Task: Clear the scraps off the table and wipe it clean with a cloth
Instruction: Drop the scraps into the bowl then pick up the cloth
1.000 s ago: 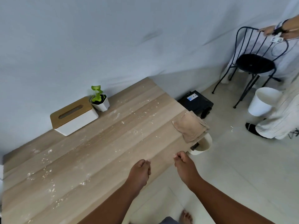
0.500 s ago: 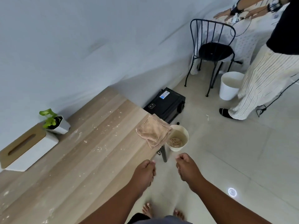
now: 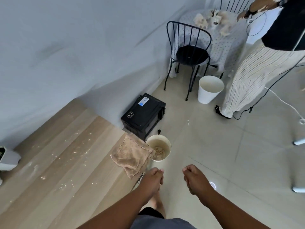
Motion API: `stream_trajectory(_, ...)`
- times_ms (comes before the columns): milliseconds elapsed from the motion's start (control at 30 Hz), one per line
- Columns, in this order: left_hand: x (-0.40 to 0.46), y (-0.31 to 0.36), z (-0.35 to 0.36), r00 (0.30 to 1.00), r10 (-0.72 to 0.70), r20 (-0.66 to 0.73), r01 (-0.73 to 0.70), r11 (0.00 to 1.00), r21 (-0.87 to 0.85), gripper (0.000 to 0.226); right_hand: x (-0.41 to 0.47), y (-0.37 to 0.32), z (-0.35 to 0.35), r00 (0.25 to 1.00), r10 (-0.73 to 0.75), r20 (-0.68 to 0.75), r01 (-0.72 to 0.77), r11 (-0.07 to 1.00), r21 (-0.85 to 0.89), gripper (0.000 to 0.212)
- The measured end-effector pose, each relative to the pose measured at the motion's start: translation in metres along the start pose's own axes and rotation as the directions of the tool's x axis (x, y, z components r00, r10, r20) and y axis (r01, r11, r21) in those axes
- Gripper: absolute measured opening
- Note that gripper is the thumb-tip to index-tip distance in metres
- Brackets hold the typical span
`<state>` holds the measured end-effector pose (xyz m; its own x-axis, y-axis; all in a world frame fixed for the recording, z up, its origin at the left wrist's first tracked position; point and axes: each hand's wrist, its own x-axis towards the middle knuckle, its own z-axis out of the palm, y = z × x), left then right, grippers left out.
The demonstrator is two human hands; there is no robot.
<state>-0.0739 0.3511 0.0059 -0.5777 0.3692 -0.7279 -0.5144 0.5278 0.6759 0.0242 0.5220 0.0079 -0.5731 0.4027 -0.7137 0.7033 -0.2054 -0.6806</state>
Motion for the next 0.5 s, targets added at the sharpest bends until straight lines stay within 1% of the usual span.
stream_trajectory(133, 0.041, 0.051, 0.008, 0.999, 0.031, 0.031, -0.031, 0.999, -0.008, 0.029, 0.028, -0.042, -0.019, 0.997, -0.028, -0.066, 0.03, 0.999, 0.027, 0.016)
stream_trajectory(267, 0.077, 0.079, 0.014, 0.997, 0.032, 0.066, -0.027, 0.996, -0.086, 0.023, 0.054, -0.068, -0.024, 0.992, -0.018, -0.125, 0.027, 0.997, 0.071, 0.015)
stream_trajectory(367, 0.093, 0.085, 0.017, 0.996, 0.018, 0.091, -0.009, 0.995, -0.098, 0.021, 0.066, -0.078, -0.025, 0.993, 0.032, -0.112, -0.021, 0.995, 0.102, 0.015)
stream_trajectory(500, 0.108, 0.086, 0.018, 0.994, -0.022, 0.103, 0.036, 0.99, -0.138, 0.02, 0.085, -0.083, -0.025, 0.996, 0.057, -0.068, -0.053, 0.996, 0.068, 0.014)
